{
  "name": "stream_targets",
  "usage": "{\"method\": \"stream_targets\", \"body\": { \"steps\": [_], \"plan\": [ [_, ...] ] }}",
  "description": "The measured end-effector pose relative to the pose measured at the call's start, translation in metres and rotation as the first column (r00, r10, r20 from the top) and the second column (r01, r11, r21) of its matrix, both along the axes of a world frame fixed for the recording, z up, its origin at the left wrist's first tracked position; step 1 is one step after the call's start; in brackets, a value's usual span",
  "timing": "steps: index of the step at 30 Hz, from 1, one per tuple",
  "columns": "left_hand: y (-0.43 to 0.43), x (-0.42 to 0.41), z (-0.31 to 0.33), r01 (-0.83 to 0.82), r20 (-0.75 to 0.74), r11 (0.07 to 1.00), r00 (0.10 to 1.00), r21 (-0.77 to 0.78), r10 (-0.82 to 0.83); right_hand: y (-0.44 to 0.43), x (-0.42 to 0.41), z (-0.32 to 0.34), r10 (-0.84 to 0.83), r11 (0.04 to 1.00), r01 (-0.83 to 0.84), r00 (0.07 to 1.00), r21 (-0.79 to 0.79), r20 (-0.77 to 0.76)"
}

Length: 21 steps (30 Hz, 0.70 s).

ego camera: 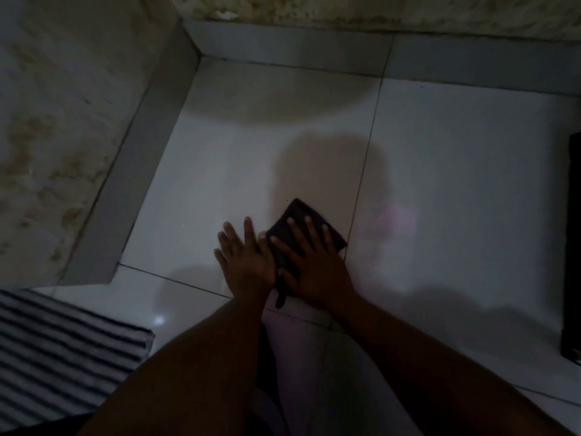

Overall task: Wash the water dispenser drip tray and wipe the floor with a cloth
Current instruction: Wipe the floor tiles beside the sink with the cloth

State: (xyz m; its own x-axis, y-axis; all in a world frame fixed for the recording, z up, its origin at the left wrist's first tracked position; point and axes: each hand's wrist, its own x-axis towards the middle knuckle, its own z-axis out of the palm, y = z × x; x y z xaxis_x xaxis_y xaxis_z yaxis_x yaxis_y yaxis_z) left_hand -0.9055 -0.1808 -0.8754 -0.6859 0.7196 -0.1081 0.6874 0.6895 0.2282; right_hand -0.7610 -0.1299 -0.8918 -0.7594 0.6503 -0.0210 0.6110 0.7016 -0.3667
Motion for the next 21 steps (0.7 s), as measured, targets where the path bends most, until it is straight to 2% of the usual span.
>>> {"method": "stream_targets", "body": {
  "steps": [2,4,6,9,13,19,21],
  "plan": [
    [0.004,0.001,0.002,0.029,-0.012,1.000,1.000,0.008,-0.029,0.029,0.001,0.000,0.058,0.998,-0.060,0.998,0.036,0.036],
    [0.008,0.001,0.003,0.066,0.008,0.997,0.998,-0.051,-0.066,0.058,0.008,-0.002,0.043,0.997,-0.047,0.997,0.068,0.060],
    [0.011,0.001,0.001,0.083,0.033,0.990,0.996,-0.116,-0.080,0.086,0.025,-0.003,-0.051,0.995,0.044,0.996,0.090,0.079],
    [0.018,0.008,0.002,0.062,0.024,0.994,0.998,-0.086,-0.061,0.110,0.066,0.002,-0.191,0.979,0.181,0.973,0.088,0.127],
    [0.032,0.022,0.002,0.071,0.044,0.995,0.997,-0.076,-0.068,0.102,0.115,0.009,-0.307,0.951,0.297,0.940,0.086,0.150],
    [0.047,0.062,0.000,0.204,0.004,0.977,0.979,-0.060,-0.204,0.063,0.168,0.012,-0.334,0.942,0.321,0.914,0.094,0.228],
    [0.054,0.075,0.002,0.248,0.040,0.964,0.969,-0.092,-0.245,0.046,0.187,0.014,-0.328,0.944,0.309,0.911,0.111,0.250]
  ]
}}
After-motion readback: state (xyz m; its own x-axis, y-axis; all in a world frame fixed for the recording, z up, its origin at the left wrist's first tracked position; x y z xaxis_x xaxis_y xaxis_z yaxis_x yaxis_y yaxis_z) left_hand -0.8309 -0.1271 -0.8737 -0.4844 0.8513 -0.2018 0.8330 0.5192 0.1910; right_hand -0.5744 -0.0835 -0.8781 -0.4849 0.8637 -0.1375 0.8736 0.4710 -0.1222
